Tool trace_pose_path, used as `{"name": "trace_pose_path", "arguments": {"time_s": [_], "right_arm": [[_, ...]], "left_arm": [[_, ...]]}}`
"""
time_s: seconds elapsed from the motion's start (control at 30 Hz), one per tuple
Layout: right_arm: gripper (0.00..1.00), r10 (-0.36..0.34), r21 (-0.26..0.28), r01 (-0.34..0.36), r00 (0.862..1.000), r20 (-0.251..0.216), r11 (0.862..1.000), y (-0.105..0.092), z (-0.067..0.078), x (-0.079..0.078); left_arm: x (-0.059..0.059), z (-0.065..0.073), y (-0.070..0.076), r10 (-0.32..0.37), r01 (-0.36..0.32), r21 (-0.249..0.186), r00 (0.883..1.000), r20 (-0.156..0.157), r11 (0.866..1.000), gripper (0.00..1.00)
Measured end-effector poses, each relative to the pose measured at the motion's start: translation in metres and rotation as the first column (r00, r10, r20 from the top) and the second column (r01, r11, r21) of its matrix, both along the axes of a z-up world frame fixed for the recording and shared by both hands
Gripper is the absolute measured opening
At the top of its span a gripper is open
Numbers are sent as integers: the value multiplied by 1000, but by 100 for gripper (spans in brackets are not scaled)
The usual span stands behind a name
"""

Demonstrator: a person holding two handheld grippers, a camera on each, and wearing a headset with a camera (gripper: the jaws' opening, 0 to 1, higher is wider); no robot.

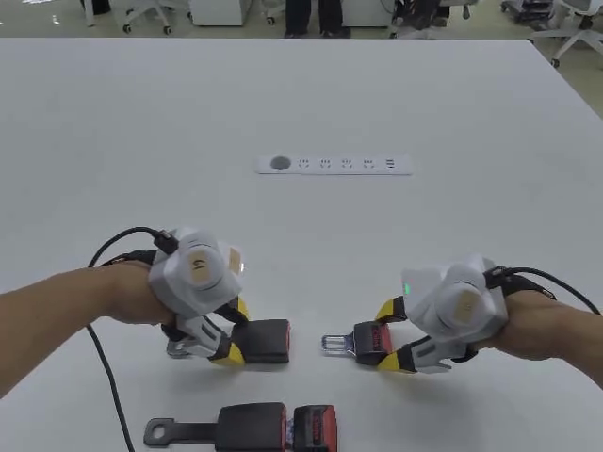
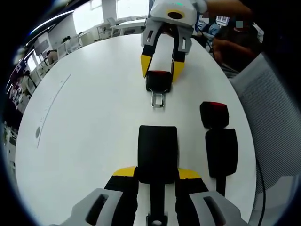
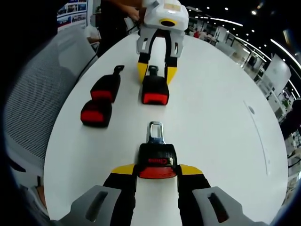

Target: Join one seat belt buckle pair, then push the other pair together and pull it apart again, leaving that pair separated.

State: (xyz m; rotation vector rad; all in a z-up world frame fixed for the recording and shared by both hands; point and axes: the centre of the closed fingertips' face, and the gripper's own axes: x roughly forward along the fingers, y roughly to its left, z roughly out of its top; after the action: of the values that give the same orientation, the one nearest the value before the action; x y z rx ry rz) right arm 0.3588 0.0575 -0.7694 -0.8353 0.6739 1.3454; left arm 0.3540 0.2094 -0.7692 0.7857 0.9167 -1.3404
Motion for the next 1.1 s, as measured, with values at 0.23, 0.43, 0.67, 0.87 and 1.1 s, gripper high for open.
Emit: {"name": "trace_pose_path", "arguments": {"time_s": [0.23, 0.43, 0.67, 0.87, 1.1], "right_arm": [[30, 5, 5, -5, 1000, -1, 1000, 6, 1, -2], [30, 6, 12, -6, 1000, -4, 1000, 15, 2, 0], [30, 10, 23, -10, 1000, -9, 1000, 26, 2, 1], [30, 14, 33, -14, 1000, -9, 999, 34, 3, 2], [30, 19, 42, -18, 1000, -13, 999, 42, 2, 0]], "left_arm": [[-1, -1, 0, -13, 13, 14, 1000, -2, 1000, 31], [1, -3, 1, -12, 12, 18, 1000, -5, 1000, 31], [4, -10, 4, -15, 15, 26, 1000, -6, 1000, 31], [3, -10, 3, -16, 16, 28, 1000, -6, 999, 31], [2, -10, 3, -14, 14, 26, 1000, -2, 1000, 31]]}}
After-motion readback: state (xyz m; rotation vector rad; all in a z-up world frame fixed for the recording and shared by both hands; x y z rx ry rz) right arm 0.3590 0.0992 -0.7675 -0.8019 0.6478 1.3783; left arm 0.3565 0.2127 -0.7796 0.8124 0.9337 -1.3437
